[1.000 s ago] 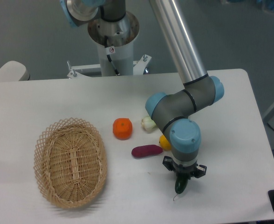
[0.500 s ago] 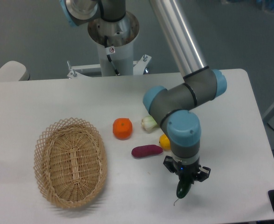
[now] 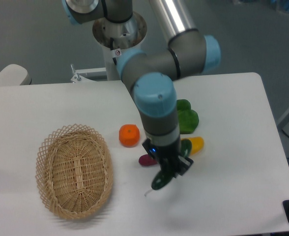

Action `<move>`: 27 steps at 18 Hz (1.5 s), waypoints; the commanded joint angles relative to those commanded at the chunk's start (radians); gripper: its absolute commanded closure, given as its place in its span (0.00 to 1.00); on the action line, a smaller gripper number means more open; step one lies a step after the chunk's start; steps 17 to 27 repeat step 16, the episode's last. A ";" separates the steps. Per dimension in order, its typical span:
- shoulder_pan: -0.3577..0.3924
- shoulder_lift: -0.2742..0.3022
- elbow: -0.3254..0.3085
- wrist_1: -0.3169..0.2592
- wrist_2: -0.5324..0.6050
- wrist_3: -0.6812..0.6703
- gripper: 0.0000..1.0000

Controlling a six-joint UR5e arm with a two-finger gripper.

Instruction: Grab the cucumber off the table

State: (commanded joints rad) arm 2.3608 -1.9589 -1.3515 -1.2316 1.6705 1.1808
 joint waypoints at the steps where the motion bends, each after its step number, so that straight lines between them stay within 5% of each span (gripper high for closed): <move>1: 0.003 0.012 0.000 -0.006 0.002 0.022 0.72; 5: 0.058 0.048 -0.003 -0.048 -0.005 0.048 0.72; 27: 0.057 0.049 -0.002 -0.046 -0.011 0.062 0.72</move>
